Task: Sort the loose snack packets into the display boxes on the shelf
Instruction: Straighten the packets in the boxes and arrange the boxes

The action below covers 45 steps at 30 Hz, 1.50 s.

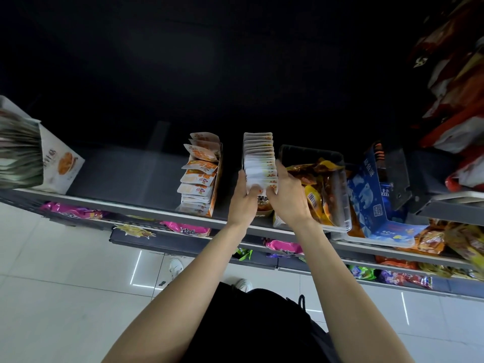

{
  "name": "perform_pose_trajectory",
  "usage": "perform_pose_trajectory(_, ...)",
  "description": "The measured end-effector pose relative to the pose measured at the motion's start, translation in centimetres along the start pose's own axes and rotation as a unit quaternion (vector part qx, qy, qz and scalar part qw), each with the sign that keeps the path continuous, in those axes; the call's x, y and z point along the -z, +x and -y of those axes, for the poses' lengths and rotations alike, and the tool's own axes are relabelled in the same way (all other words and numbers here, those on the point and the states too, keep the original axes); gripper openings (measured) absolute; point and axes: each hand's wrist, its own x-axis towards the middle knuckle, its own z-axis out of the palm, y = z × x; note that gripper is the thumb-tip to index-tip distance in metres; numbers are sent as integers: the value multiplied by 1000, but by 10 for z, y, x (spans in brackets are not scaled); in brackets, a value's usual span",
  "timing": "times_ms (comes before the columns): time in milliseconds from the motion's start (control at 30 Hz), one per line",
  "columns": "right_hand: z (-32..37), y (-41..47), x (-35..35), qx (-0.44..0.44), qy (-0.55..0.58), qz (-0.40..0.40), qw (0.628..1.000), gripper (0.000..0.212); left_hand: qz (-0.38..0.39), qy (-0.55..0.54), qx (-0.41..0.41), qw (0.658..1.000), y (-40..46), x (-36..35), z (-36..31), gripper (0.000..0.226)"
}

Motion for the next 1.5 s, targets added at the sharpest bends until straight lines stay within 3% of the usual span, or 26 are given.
perform_pose_trajectory(367,20,-11,-13,-42,-4,-2,999,56,27,1,3,1000,13,21,0,54)
perform_pose_trajectory(500,17,-7,-16,-73,95,12,993,63,25,28,-20,999,15,20,-5,54)
perform_pose_trajectory(667,21,-9,-30,-106,185,15,977,73,44,-23,-5,999,24,28,3,54)
perform_pose_trajectory(967,15,-23,-37,-105,188,4,976,74,67,-57,-16,996,14,23,19,39)
perform_pose_trajectory(1167,16,-25,-36,-124,213,31,969,79,82,-66,-17,994,14,24,20,40)
perform_pose_trajectory(1300,19,-27,-24,-102,168,42,980,77,76,-52,-4,996,9,29,12,50)
perform_pose_trajectory(1400,25,-30,4,-46,34,-13,998,73,64,60,-59,994,-8,44,-7,52)
perform_pose_trajectory(1500,37,-30,33,8,27,-83,996,57,22,121,-175,977,-34,77,-22,39)
